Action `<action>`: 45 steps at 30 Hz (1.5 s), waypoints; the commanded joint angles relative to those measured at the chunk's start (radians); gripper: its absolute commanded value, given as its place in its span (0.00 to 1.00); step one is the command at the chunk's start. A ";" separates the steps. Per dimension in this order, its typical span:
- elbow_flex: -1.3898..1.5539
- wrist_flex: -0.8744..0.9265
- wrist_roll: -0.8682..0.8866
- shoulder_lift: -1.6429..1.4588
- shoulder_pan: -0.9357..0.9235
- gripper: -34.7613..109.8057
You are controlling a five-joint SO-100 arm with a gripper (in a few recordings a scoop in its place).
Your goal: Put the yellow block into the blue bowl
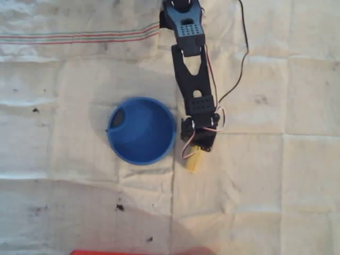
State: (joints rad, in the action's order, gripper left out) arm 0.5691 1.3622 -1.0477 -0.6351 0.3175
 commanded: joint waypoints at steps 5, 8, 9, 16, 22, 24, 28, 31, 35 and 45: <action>-0.081 -0.072 -0.002 -0.083 -0.003 0.24; -0.091 -0.069 0.000 -0.146 -0.005 0.24; -0.092 -0.069 0.000 -0.169 -0.005 0.24; -0.091 -0.018 0.002 -0.316 -0.009 0.24; -0.092 0.021 0.002 -0.362 -0.028 0.24; -0.092 0.035 0.002 -0.368 -0.054 0.24; -0.092 0.054 0.002 -0.368 -0.123 0.24; -0.092 0.049 -0.006 -0.368 -0.179 0.24; -0.092 0.054 -0.012 -0.370 -0.250 0.24; -0.080 0.100 -0.011 -0.445 -0.345 0.24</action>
State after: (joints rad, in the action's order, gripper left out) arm 0.5691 1.4205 -1.0538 -0.8483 -0.0169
